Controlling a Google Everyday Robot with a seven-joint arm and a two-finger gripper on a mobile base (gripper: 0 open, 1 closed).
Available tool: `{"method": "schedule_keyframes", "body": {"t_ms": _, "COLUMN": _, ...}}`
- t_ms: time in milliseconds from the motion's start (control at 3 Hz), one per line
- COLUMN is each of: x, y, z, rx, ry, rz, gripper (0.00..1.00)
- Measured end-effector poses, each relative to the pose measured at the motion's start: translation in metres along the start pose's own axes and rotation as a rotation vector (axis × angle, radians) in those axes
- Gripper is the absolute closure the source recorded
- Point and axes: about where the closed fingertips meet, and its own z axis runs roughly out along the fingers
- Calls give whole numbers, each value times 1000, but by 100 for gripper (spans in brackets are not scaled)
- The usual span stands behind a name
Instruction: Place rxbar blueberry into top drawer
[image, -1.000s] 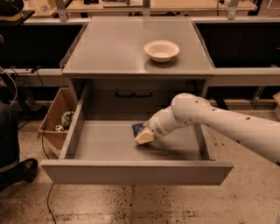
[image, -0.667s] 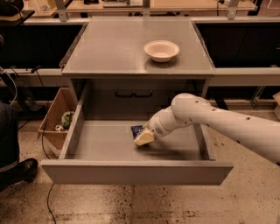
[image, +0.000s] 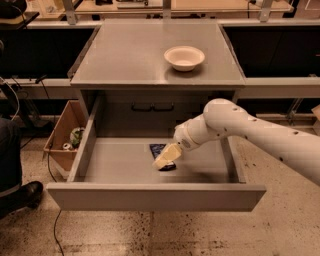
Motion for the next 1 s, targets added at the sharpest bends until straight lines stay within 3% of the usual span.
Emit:
{"method": "schedule_keyframes", "body": {"t_ms": 333, "x": -14, "y": 4, "z": -39, "rx": -63, "ry": -98, "rz": 27, "gripper": 0}}
{"method": "schedule_keyframes", "body": {"t_ms": 667, "x": -34, "y": 12, "z": -111, "rx": -130, "ry": -225, "rz": 21, "gripper": 0}}
{"method": "schedule_keyframes", "body": {"t_ms": 1000, "x": -66, "y": 24, "z": -171, "rx": -156, "ry": -293, "rz": -43, "gripper": 0}}
